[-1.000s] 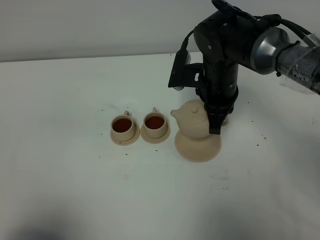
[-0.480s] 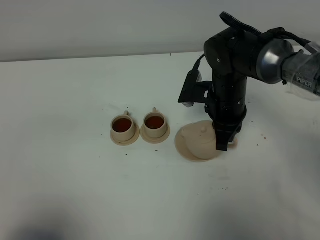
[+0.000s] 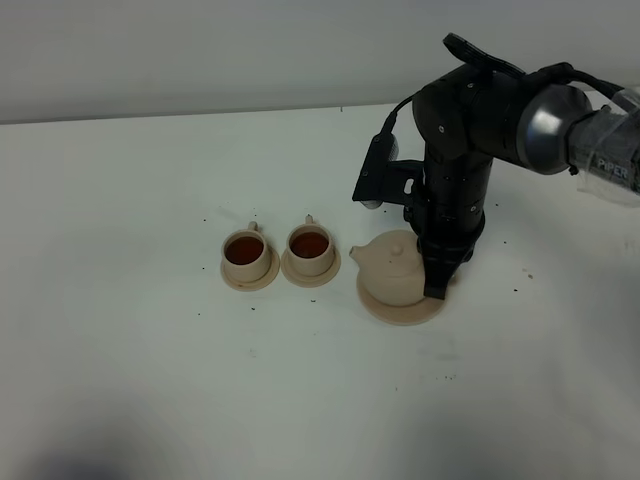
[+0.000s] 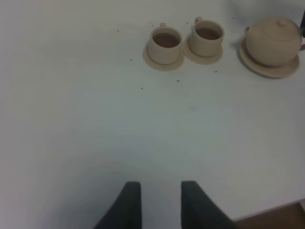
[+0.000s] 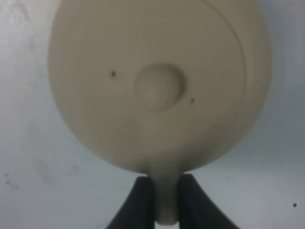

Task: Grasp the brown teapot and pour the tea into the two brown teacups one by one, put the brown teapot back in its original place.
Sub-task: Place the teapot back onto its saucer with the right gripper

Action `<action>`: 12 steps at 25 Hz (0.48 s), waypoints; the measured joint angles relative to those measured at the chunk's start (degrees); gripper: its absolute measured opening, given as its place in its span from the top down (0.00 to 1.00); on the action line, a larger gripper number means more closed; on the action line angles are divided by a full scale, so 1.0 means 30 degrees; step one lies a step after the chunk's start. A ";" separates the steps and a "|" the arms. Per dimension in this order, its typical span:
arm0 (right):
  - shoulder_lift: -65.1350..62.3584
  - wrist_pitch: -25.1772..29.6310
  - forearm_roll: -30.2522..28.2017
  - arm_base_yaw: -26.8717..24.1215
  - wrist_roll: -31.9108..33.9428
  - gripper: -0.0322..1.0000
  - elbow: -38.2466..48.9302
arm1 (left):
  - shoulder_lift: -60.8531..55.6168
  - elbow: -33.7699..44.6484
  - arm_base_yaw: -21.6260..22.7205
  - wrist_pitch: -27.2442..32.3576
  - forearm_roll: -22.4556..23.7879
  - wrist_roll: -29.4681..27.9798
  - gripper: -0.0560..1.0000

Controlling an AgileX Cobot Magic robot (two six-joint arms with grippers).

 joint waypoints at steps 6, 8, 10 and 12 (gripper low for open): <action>-0.0103 -0.0304 -0.0280 -0.0106 0.0062 0.86 0.0000 | 0.0000 0.0000 0.0000 0.0000 0.0000 0.0000 0.73; -0.0068 -0.0326 -0.0280 -0.0166 0.0062 0.86 0.0015 | 0.0000 0.0000 0.0000 0.0000 0.0000 0.0017 0.73; -0.0068 -0.0404 -0.0241 -0.0230 0.0062 0.86 0.0177 | 0.0000 0.0000 0.0000 0.0000 0.0000 0.0017 0.73; -0.0068 -0.0445 -0.0218 -0.0270 0.0108 0.86 0.0380 | 0.0000 0.0000 0.0000 0.0000 0.0000 0.0017 0.73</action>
